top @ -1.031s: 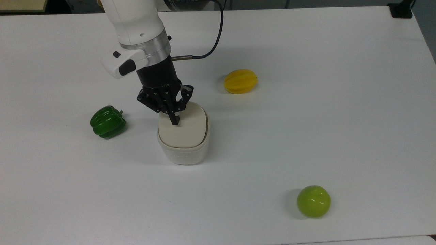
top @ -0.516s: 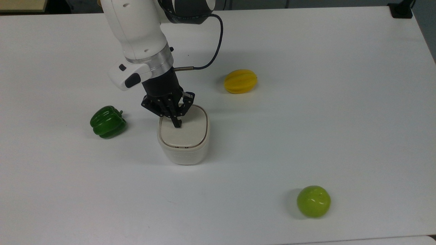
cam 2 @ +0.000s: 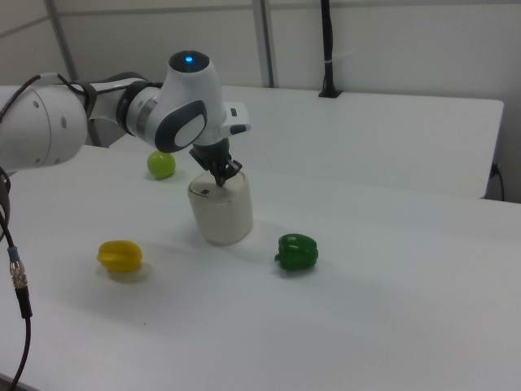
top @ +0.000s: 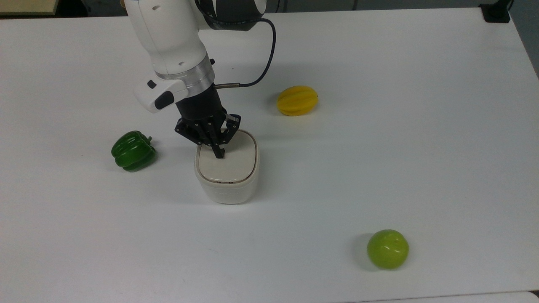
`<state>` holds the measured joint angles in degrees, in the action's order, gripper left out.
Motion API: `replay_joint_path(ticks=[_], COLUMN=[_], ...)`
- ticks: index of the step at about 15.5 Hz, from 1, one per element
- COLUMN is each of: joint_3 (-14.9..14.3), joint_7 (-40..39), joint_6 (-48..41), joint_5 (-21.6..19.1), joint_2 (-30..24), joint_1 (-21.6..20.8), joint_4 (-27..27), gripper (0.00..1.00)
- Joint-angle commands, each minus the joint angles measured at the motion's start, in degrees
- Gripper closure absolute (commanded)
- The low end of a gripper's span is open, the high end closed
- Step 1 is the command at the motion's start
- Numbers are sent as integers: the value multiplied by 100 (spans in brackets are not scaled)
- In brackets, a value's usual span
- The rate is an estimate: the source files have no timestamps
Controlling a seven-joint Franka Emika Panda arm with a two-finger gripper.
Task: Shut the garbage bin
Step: 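Push the raised lid down over the bin opening with the gripper tip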
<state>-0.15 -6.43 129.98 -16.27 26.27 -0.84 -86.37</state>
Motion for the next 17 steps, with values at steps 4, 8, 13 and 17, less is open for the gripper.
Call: replay_joint_path(ticks=[4, 8, 13, 17], joint_3=[-37, -37, -37, -28], joint_7=[-104, -113, -104, -87], joint_6=[-69, -69, -122, -560], joint_5=[344, 625, 731, 669], joint_2=[247, 273, 239, -113], joint_1=[-153, -206, -276, -241], joint_4=[-47, -108, -56, -30], gripper=[100, 100, 100, 100])
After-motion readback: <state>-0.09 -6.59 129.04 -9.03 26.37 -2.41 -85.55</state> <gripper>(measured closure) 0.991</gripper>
